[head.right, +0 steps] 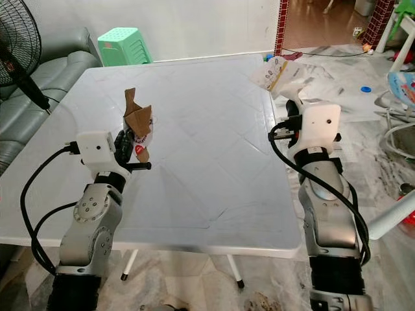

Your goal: Picking trash to rubbish bin

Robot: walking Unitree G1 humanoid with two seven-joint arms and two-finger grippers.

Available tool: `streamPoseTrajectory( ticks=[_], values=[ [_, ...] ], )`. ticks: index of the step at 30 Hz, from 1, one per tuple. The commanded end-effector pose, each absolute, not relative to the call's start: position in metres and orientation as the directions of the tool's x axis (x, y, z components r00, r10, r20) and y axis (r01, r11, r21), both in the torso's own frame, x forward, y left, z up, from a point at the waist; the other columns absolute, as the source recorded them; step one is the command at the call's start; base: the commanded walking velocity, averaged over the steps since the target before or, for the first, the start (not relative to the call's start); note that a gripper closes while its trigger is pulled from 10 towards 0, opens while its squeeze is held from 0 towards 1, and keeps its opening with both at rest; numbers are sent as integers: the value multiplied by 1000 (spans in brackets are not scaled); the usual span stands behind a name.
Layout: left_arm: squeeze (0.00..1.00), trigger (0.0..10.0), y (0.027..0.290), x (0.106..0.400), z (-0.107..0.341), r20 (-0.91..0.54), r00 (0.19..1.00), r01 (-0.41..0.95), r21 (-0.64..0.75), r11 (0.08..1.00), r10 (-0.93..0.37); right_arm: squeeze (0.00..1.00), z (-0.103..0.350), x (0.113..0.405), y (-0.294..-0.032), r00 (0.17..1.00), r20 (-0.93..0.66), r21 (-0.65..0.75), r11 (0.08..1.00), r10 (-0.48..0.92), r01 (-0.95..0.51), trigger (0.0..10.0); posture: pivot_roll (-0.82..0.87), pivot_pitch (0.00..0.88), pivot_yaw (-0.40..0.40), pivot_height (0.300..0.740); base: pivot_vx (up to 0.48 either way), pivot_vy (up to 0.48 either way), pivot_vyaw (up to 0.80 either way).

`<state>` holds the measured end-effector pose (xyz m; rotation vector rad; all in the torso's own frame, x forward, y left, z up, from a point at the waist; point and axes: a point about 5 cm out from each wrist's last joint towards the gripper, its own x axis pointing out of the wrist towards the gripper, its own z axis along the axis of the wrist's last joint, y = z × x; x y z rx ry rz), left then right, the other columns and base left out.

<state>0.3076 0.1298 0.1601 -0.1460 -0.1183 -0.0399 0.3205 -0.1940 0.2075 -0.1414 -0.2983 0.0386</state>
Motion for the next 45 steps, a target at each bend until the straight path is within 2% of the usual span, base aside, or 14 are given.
streamPoseTrajectory(
  ticks=[1,24,41,45],
  values=[
    [0,10000,134,306,160,116,993,31,-155,987,-13,0,213,323,-189,950,299,-155,987,89,-43,10000,-71,37,68,740,0,461,0],
    [0,10000,134,306,157,98,995,39,-153,988,-24,0,217,328,-183,950,291,-163,984,115,-69,10000,-69,41,63,740,0,449,0],
    [0,10000,132,309,161,99,995,46,-149,988,-31,0,217,330,-186,958,276,-177,984,77,-28,10000,-61,46,76,740,0,44,0],
    [0,10000,133,310,161,95,995,37,-160,986,-22,0,216,330,-188,960,271,-176,984,70,-22,10000,-64,49,80,740,0,0,-644]
  ],
)
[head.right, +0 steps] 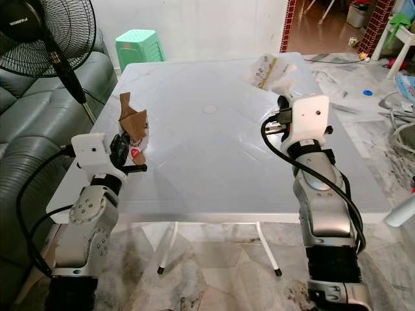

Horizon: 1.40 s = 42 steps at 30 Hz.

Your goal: Picking trash to rubbish bin

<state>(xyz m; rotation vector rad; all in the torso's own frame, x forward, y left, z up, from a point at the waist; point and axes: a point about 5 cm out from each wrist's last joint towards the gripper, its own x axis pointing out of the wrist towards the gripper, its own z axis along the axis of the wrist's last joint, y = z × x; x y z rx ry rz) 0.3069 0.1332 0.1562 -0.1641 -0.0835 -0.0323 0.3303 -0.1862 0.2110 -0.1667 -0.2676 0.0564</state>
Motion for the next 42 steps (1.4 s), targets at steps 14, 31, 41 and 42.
streamPoseTrajectory(
  ticks=[14,31,41,42],
  values=[
    [0,10000,128,310,161,92,995,50,-157,986,-36,0,219,331,-189,958,278,-180,984,67,-17,10000,-72,52,81,740,0,0,-800],
    [0,10000,121,309,159,88,995,64,-162,985,-50,0,220,330,-189,957,282,-173,985,73,-24,10000,-82,57,83,740,0,0,-413],
    [0,10000,119,308,157,80,995,65,-161,985,-53,0,220,329,-189,957,279,-175,984,80,-31,10000,-86,63,79,740,0,0,0],
    [0,10000,119,307,156,78,996,64,-160,985,-52,0,219,329,-189,957,278,-176,984,80,-31,10000,-86,63,79,740,0,0,0]
  ],
)
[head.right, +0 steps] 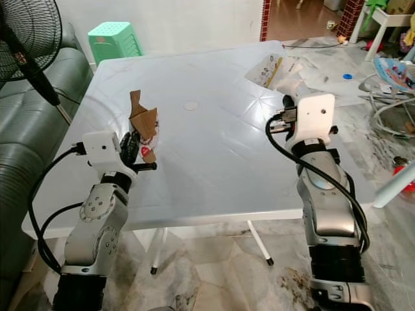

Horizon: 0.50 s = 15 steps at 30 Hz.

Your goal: Picking trash to rubbish bin

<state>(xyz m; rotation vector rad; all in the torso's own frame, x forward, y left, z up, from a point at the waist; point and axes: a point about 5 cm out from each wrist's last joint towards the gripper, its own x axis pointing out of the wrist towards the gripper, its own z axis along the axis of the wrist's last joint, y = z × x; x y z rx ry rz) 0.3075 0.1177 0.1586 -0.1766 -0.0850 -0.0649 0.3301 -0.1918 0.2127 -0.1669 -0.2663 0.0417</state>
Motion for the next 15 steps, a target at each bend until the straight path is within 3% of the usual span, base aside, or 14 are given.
streamPoseTrajectory(
  ticks=[1,11,15],
  values=[
    [0,10000,119,307,156,74,996,62,-157,986,-51,0,219,329,-189,958,276,-177,984,79,-31,10000,-86,63,79,740,0,0,0],
    [0,10000,120,307,154,63,997,50,-155,987,-41,0,216,329,-185,960,266,-173,984,92,-46,10000,-80,64,76,740,0,0,0],
    [0,10000,120,307,154,63,997,52,-156,986,-42,0,216,329,-185,959,267,-172,984,93,-48,10000,-79,63,77,740,-288,0,0]
  ],
)
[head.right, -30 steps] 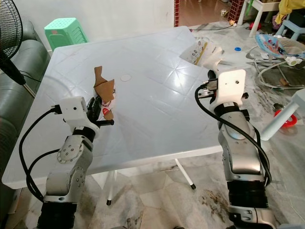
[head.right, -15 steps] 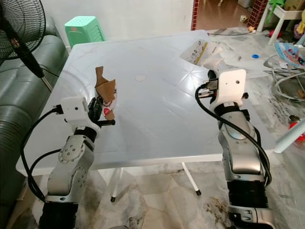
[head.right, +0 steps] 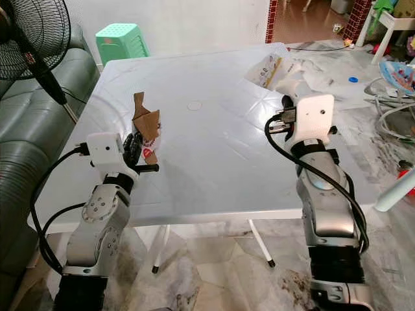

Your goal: Picking trash to rubbish bin

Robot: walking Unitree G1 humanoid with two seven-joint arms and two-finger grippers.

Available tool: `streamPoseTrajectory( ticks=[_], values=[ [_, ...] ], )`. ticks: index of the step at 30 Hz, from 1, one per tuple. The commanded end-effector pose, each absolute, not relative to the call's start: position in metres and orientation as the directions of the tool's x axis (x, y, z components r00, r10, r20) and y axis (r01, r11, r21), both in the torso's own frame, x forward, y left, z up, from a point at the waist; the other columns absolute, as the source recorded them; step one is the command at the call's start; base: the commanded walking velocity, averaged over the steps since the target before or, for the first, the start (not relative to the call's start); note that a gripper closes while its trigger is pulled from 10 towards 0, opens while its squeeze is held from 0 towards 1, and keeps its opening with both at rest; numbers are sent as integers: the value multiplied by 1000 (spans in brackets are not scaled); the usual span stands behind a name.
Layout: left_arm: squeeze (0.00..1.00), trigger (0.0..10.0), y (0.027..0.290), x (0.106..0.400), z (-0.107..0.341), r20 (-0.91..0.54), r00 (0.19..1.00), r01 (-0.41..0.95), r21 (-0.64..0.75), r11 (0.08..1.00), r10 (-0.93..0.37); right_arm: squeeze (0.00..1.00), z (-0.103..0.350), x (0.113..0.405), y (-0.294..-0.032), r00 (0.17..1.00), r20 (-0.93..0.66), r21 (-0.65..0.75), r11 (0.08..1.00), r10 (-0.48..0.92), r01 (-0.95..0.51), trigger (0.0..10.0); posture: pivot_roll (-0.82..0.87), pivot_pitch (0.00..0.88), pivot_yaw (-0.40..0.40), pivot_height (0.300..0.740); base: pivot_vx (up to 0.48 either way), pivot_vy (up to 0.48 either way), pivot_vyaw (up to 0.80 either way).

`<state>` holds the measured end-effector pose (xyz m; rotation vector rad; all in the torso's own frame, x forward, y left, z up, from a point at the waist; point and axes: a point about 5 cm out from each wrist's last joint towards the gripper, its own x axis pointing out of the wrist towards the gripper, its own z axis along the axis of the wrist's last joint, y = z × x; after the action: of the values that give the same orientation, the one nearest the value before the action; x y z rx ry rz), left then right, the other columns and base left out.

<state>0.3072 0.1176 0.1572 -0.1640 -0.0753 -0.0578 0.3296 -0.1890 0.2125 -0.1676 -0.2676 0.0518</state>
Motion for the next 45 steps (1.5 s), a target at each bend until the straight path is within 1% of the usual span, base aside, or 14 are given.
streamPoseTrajectory(
  ticks=[1,26,39,41,45],
  values=[
    [0,10000,120,307,154,63,997,52,-156,986,-43,0,216,329,-184,959,267,-172,984,93,-48,10000,-79,63,77,740,-315,0,0],
    [0,10000,122,308,155,58,998,49,-160,986,-40,0,217,330,-186,960,266,-168,985,83,-39,10000,-76,63,79,740,-308,0,0],
    [0,10000,123,309,157,71,996,61,-162,985,-50,0,218,330,-188,960,269,-173,985,71,-24,10000,-82,57,80,740,0,0,0],
    [0,10000,123,309,156,68,996,69,-164,984,-59,0,216,329,-189,965,257,-172,985,60,-15,10000,-86,58,81,740,0,0,-706],
    [0,10000,122,308,155,72,994,90,-175,980,-78,0,215,329,-189,966,252,-171,985,63,-19,10000,-88,61,84,740,0,0,0]
  ],
)
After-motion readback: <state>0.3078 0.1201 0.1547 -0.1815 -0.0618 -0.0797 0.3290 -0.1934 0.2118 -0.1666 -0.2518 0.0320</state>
